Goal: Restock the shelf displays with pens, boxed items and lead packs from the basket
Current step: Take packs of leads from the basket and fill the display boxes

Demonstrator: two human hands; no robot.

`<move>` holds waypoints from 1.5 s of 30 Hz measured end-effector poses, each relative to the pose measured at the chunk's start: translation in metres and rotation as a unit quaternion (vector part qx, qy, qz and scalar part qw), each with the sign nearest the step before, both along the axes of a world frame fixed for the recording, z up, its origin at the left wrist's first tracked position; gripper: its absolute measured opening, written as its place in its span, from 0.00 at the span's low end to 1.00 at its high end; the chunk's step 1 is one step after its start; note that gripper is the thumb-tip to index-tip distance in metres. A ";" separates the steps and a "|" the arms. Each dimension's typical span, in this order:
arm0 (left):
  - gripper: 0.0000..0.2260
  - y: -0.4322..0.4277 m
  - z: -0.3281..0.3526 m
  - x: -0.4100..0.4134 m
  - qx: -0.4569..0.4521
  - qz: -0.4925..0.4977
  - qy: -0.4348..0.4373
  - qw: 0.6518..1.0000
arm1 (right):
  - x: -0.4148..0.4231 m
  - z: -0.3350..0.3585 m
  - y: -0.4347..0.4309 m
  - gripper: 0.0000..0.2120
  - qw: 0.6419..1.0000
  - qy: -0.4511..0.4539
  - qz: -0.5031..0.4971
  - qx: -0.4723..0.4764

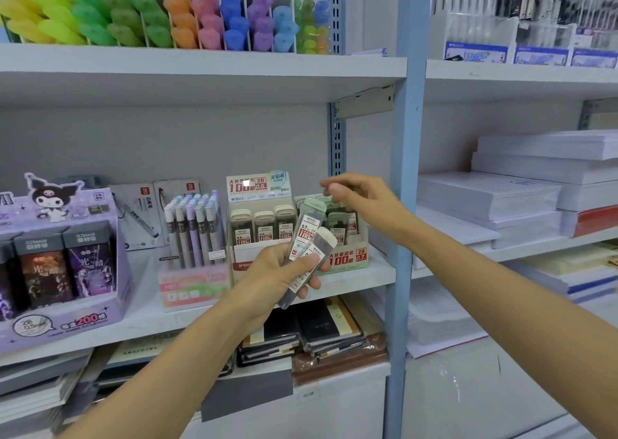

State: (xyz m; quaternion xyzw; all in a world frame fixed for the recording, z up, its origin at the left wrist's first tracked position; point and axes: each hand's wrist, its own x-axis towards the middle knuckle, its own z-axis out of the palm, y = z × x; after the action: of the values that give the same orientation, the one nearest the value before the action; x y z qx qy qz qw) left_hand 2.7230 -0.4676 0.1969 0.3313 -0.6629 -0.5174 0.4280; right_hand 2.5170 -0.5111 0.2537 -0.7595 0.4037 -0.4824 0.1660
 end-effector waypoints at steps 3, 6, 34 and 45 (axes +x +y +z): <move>0.11 0.001 0.003 -0.005 -0.010 -0.006 -0.010 1.000 | 0.006 0.004 0.006 0.07 0.997 0.045 0.057 0.029; 0.11 0.002 0.005 -0.006 -0.012 -0.005 -0.005 1.000 | 0.000 0.006 0.010 0.04 0.997 0.011 0.077 0.009; 0.09 0.003 0.005 0.007 0.023 0.074 0.102 0.992 | -0.022 0.004 -0.007 0.06 0.991 0.097 -0.080 -0.052; 0.09 0.009 0.005 0.009 -0.009 0.097 0.096 0.991 | 0.021 0.003 0.016 0.15 0.990 0.100 -0.044 -0.091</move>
State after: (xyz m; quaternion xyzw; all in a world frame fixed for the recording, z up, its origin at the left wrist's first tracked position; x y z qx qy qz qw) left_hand 2.7322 -0.4587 0.2018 0.3392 -0.5879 -0.4969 0.5407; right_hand 2.5382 -0.4949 0.2566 -0.7976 0.4055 -0.4452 0.0339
